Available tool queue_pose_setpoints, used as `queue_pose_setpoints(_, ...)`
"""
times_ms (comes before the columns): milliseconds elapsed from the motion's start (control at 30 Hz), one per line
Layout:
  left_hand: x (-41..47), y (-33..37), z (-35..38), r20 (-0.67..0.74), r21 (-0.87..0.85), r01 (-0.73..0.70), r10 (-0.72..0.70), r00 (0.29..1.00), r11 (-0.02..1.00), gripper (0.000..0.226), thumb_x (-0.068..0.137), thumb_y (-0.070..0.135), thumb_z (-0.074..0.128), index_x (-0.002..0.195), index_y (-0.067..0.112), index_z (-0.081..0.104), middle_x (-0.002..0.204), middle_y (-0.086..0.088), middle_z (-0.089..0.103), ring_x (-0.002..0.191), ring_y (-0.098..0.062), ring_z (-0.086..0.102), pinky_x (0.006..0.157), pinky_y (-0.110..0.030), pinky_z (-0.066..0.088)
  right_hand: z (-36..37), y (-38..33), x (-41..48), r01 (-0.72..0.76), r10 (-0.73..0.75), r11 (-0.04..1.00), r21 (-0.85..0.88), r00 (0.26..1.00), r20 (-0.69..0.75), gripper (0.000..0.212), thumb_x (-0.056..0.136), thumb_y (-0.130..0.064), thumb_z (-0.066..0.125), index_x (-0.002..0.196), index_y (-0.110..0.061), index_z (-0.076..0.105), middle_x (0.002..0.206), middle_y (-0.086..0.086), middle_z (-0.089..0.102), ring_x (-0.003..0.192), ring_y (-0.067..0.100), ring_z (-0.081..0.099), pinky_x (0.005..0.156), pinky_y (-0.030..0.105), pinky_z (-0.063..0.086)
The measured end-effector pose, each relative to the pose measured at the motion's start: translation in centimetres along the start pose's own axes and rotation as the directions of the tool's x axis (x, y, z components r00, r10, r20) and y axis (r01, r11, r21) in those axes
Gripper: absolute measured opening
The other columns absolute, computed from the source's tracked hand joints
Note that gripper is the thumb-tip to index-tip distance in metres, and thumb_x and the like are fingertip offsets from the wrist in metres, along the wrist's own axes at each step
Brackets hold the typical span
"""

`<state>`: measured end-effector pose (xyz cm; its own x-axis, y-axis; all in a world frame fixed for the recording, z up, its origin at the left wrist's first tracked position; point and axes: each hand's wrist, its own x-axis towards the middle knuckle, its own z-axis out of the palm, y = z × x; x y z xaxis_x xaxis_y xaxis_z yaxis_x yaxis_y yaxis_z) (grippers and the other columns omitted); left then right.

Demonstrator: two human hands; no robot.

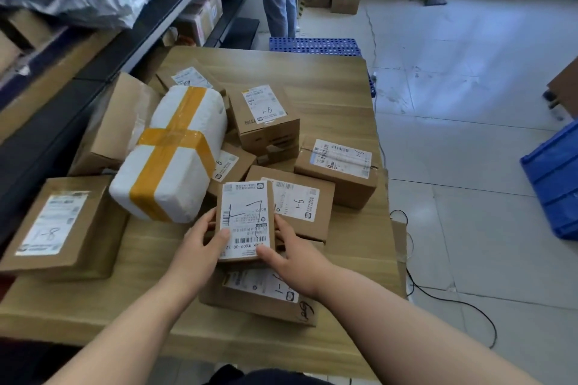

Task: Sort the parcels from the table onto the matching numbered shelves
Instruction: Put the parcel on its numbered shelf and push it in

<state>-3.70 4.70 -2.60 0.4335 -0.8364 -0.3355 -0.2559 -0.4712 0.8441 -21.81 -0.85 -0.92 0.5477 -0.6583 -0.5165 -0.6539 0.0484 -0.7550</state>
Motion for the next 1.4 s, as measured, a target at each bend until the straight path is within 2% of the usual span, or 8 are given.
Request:
queue_pose_setpoints(233,-0.5,0.4,-0.4,0.011,-0.040,0.033,-0.033,0.999,0.999,0.061,0.096,0.032,0.054,0.150,0.029,0.025,0.143,0.004,0.044,0.122,-0.010,0.045,0.097,-0.030,0.040,-0.8,0.2,1.5,0.016,-0.005,0.996,0.092,0.992,-0.124,0.073,0.094,-0.054,0.047,0.152,-0.039,0.004,0.156,-0.004,0.028,0.140,0.020,0.033,0.113,0.043,0.030)
queue_pose_setpoints(433,-0.7,0.6,-0.9,0.241,-0.091,0.085,-0.061,0.969,0.992,0.063,0.096,0.031,0.056,0.146,0.044,0.022,0.139,0.015,0.048,0.120,-0.006,0.051,0.101,-0.030,0.042,0.6,-0.4,2.4,-0.033,0.062,0.974,0.225,0.990,-0.124,0.069,0.095,-0.055,0.043,0.151,-0.041,0.006,0.149,-0.004,0.042,0.127,0.017,0.049,0.109,0.045,0.038)
queue_pose_setpoints(667,-0.2,2.2,-0.9,0.269,-0.070,-0.044,0.061,0.961,0.997,0.085,0.068,0.061,0.061,0.139,0.064,0.013,0.147,0.013,0.038,0.130,-0.008,0.043,0.108,-0.046,0.040,1.0,-1.0,2.1,0.148,-0.016,0.895,0.420,0.953,-0.302,0.057,0.097,-0.037,0.049,0.148,-0.040,0.023,0.132,-0.009,0.057,0.112,0.005,0.059,0.089,0.023,0.048)
queue_pose_setpoints(800,-0.1,3.3,-0.8,0.272,-0.039,-0.170,0.174,0.946,0.985,0.086,0.076,0.059,0.061,0.139,0.066,0.002,0.150,0.017,0.033,0.134,-0.006,0.038,0.110,-0.048,0.037,0.5,-1.4,1.8,0.218,-0.049,0.849,0.482,0.939,-0.340,0.067,0.084,-0.050,0.058,0.144,-0.041,0.031,0.126,-0.006,0.063,0.108,0.011,0.065,0.094,0.041,0.053)
queue_pose_setpoints(900,-0.1,3.9,-1.3,0.280,-0.050,-0.233,0.237,0.930,0.971,0.092,0.074,0.066,0.062,0.142,0.061,0.002,0.149,0.020,0.031,0.134,-0.005,0.038,0.108,-0.048,0.039,0.3,-2.3,1.4,0.298,-0.083,0.810,0.505,0.911,-0.405,0.068,0.080,-0.046,0.059,0.143,-0.034,0.036,0.122,-0.003,0.065,0.105,0.014,0.067,0.088,0.039,0.056)
queue_pose_setpoints(1067,-0.1,6.6,-3.2,0.231,-0.006,-0.389,0.380,0.895,0.921,0.089,0.081,0.051,0.067,0.139,0.061,0.000,0.153,0.023,0.019,0.137,0.005,0.022,0.115,-0.030,0.025,-1.5,-5.9,1.1,0.444,-0.172,0.734,0.513,0.853,-0.492,0.054,0.084,-0.034,0.054,0.137,-0.026,0.045,0.115,-0.002,0.069,0.105,0.019,0.067,0.080,0.030,0.057)
queue_pose_setpoints(1167,0.1,8.7,-4.9,0.142,0.068,-0.460,0.448,0.883,0.885,0.100,0.082,0.038,0.072,0.145,0.050,-0.005,0.156,0.017,0.012,0.141,0.000,0.015,0.116,-0.027,0.020,-2.6,-8.8,1.3,0.501,-0.229,0.709,0.496,0.829,-0.511,0.054,0.085,-0.034,0.051,0.137,-0.022,0.045,0.117,0.001,0.068,0.106,0.018,0.067,0.084,0.030,0.057)
queue_pose_setpoints(1400,-2.0,8.6,-7.0,-0.110,0.018,-0.431,0.431,0.896,0.902,0.106,0.075,0.031,0.081,0.147,0.047,0.005,0.153,0.020,0.022,0.137,0.003,0.022,0.109,-0.020,0.028,-2.3,-11.6,1.0,0.551,-0.416,0.729,0.407,0.828,-0.376,0.061,0.085,-0.038,0.050,0.144,-0.027,0.039,0.122,-0.002,0.065,0.108,0.013,0.065,0.087,0.029,0.056)
